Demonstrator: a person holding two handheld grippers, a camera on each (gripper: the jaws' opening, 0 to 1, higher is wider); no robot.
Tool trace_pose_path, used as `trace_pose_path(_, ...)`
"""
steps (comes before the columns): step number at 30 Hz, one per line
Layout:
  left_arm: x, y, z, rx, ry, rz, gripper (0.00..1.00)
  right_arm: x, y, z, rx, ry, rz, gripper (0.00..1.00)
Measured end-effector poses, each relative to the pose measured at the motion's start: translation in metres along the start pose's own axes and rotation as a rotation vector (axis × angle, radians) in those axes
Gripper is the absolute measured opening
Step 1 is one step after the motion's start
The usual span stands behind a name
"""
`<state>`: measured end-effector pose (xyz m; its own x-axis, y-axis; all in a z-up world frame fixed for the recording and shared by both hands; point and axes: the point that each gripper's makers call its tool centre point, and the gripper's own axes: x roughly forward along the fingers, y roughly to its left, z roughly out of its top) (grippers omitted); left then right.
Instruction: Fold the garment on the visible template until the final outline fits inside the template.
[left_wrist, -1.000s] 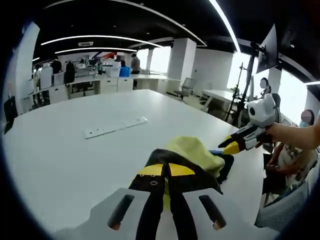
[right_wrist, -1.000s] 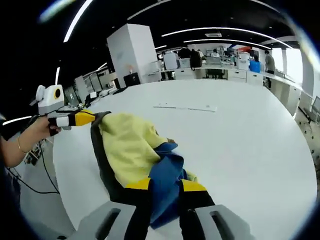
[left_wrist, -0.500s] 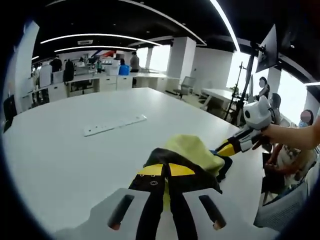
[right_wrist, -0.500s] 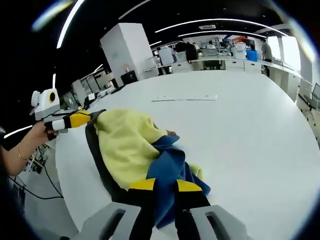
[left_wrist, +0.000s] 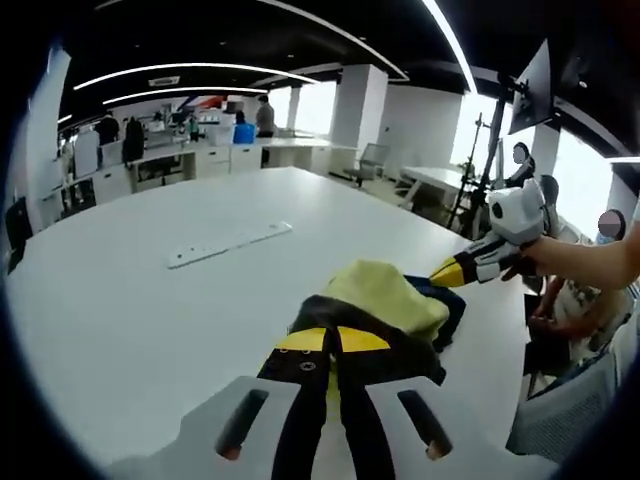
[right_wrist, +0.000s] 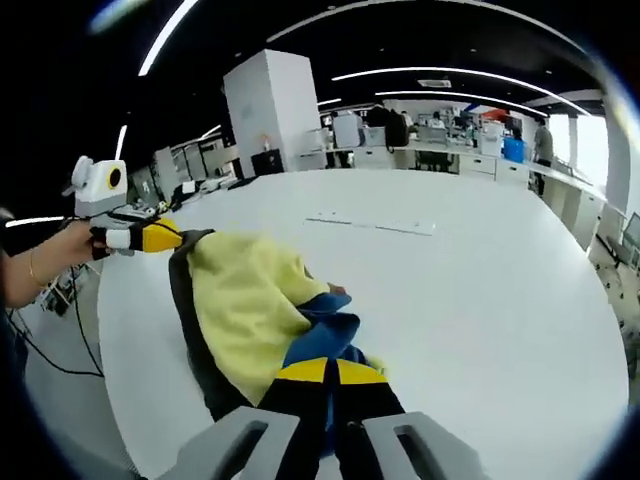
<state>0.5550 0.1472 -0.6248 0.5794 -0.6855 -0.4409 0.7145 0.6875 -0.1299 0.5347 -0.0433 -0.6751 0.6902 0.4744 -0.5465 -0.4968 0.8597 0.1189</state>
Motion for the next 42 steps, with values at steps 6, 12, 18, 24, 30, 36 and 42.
trace_pose_path(6,-0.003,0.010,0.006,-0.001,-0.014,0.029,0.00,-0.009,-0.015,0.037,-0.026,-0.084,-0.065,0.00)
trace_pose_path(12,-0.005,0.024,0.020,-0.008,-0.049,0.059,0.00,-0.006,-0.036,0.057,-0.043,-0.095,-0.105,0.00)
trace_pose_path(18,0.000,0.044,0.031,-0.051,-0.073,0.067,0.00,-0.005,-0.061,0.072,-0.039,-0.104,-0.153,0.00)
trace_pose_path(24,0.015,0.062,0.031,-0.072,-0.049,0.066,0.00,-0.004,-0.078,0.076,-0.038,-0.107,-0.195,0.00)
trace_pose_path(30,0.034,0.083,0.026,-0.084,-0.005,0.073,0.00,-0.007,-0.107,0.071,0.011,-0.105,-0.274,0.00)
trace_pose_path(36,0.056,0.103,0.013,-0.122,0.041,0.077,0.00,-0.004,-0.125,0.064,0.009,-0.092,-0.316,0.00)
trace_pose_path(42,0.068,0.123,0.002,-0.225,0.034,0.086,0.00,0.000,-0.139,0.052,0.042,-0.061,-0.345,0.00)
